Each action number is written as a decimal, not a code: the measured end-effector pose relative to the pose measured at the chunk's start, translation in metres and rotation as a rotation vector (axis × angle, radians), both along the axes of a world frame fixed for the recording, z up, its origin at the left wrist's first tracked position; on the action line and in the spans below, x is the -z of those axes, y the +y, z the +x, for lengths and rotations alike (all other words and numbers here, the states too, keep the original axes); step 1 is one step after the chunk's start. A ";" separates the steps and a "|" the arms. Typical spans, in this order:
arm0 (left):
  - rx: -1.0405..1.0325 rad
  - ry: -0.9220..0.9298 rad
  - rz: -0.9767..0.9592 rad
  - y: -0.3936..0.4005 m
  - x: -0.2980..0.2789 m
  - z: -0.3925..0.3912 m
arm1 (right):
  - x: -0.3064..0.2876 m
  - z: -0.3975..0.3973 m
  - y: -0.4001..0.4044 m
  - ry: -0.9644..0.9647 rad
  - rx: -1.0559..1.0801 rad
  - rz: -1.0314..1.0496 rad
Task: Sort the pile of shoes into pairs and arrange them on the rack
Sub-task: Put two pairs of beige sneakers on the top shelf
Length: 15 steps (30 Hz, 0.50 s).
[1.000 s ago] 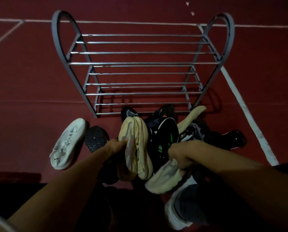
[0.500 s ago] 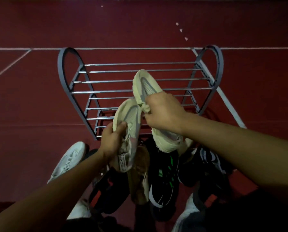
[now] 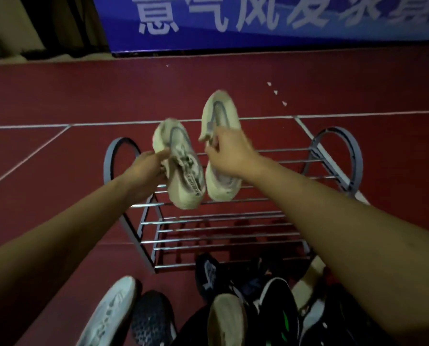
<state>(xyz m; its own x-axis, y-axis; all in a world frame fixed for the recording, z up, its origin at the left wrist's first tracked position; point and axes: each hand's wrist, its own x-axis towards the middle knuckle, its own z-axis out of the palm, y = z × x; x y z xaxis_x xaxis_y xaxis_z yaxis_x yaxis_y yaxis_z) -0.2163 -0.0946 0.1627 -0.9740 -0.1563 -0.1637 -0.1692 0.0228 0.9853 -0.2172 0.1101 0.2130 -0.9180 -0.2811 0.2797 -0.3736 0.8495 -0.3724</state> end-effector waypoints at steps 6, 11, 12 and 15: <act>-0.034 -0.122 -0.571 -0.021 0.037 -0.021 | 0.059 -0.004 0.027 -0.391 -0.229 0.245; -0.268 0.012 -0.635 -0.001 0.032 -0.008 | 0.071 -0.015 0.041 -0.402 0.010 -0.021; -0.231 0.086 -0.640 0.003 0.035 -0.002 | 0.077 -0.016 0.038 -0.400 0.030 0.023; 0.115 0.094 -1.030 0.010 0.048 0.021 | 0.087 -0.022 0.025 -0.329 0.145 -0.032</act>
